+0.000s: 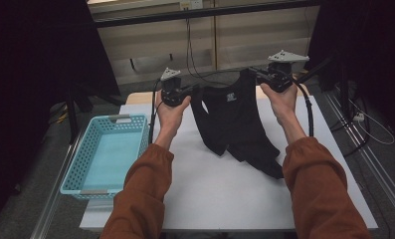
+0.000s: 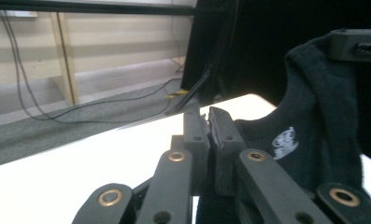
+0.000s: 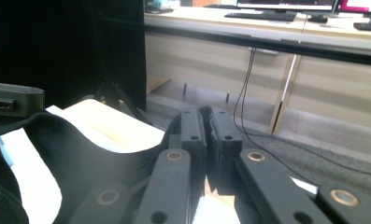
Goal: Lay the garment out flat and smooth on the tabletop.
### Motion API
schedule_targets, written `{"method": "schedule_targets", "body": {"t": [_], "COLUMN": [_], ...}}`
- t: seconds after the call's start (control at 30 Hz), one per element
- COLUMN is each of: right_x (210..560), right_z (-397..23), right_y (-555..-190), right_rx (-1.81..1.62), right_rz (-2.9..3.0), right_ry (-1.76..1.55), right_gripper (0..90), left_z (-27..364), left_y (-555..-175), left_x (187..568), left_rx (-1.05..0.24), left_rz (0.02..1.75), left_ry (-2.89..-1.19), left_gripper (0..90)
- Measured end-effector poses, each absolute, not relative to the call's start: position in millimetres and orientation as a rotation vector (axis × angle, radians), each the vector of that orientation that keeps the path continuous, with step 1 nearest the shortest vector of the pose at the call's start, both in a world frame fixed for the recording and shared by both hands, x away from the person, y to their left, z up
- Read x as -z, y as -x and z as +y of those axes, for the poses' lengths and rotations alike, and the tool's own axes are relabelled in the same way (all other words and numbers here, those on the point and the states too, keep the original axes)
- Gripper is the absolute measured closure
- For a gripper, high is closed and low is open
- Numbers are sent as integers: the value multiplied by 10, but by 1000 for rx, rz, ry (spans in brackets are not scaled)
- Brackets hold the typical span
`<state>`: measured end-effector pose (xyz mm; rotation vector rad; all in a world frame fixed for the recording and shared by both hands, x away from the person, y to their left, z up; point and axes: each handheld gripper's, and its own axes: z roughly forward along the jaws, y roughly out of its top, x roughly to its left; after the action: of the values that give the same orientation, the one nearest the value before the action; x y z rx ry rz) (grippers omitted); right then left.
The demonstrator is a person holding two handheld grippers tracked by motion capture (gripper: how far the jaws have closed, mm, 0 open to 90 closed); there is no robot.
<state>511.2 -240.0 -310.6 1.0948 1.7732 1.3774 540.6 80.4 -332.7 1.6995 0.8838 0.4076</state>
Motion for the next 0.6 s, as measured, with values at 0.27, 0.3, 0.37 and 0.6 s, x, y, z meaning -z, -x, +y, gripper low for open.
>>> {"method": "schedule_targets", "body": {"t": [0.27,0.3,0.37,0.6], "right_x": [3318,3348,3414,3575], "right_z": [-2441,-2435,-2420,-2401], "right_y": [-5269,-5275,-5285,-5348], "right_rx": [-1325,-1317,-1314,-1272], "right_rz": [1805,1811,1823,1820], "right_ry": [-1160,-1166,-1174,-1225], "right_gripper": [862,862,862,638], "left_z": [740,715,674,576], "left_y": [-5550,-5546,-5549,-5576], "left_x": [3580,3602,3636,3725], "left_rx": [-336,-346,-336,-324], "left_rz": [948,950,947,1006], "left_ry": [-1716,-1719,-1732,-1737], "left_gripper": [867,867,867,632]}}
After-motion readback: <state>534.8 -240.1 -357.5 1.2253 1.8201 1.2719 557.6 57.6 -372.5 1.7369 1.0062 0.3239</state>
